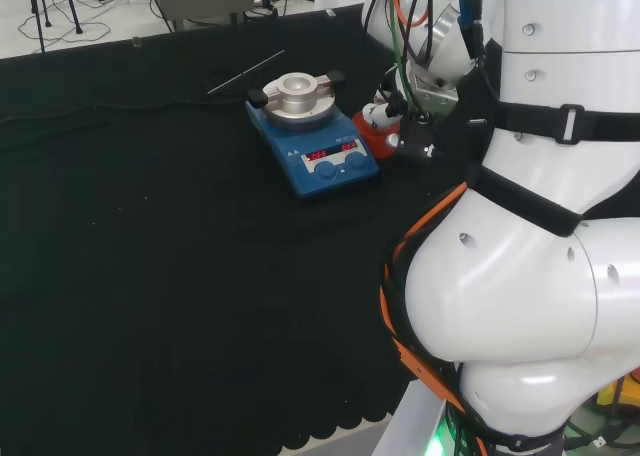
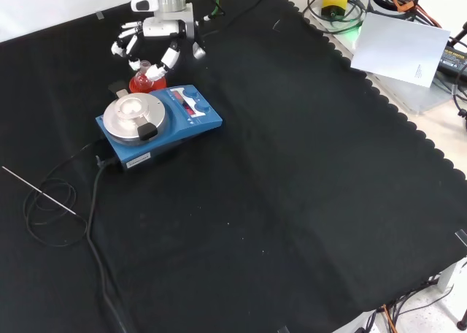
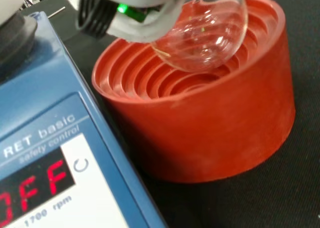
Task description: Pick up the round-bottom flask.
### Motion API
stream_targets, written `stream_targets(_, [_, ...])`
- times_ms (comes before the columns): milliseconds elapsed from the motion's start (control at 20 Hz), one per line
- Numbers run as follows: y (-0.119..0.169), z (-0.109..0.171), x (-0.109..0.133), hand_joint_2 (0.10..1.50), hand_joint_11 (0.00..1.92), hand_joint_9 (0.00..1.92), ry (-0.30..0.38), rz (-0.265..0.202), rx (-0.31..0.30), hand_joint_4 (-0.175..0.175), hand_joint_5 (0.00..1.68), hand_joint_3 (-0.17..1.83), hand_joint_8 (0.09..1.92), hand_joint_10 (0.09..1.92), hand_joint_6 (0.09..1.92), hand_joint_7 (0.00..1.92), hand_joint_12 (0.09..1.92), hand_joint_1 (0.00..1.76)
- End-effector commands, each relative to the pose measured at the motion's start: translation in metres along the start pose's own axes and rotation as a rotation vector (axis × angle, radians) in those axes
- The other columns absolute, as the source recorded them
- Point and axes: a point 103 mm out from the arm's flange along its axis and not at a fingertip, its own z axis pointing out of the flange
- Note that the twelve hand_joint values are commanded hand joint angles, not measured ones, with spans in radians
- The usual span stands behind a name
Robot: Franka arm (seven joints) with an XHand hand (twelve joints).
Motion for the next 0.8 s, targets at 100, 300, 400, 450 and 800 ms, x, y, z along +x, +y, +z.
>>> stream_targets(100, [-0.002,-0.021,0.014,0.68,0.1,0.49,-0.025,-0.024,0.037,0.165,1.09,0.78,0.68,0.71,1.05,0.32,1.36,1.08])
stream_targets(300, [-0.001,-0.043,0.027,0.67,0.12,0.5,-0.051,-0.045,0.103,0.175,1.1,0.79,0.69,0.71,1.04,0.35,1.36,1.08])
stream_targets(400, [-0.002,-0.052,0.032,0.67,0.13,0.51,-0.054,-0.049,0.119,0.175,1.1,0.79,0.69,0.71,1.03,0.35,1.36,1.08])
stream_targets(450, [-0.003,-0.055,0.034,0.67,0.13,0.51,-0.056,-0.051,0.129,0.175,1.1,0.79,0.7,0.71,1.03,0.36,1.36,1.08])
stream_targets(800, [-0.009,-0.079,0.05,0.66,0.14,0.53,-0.086,-0.071,0.126,0.175,1.11,0.8,0.7,0.71,1.02,0.37,1.36,1.08])
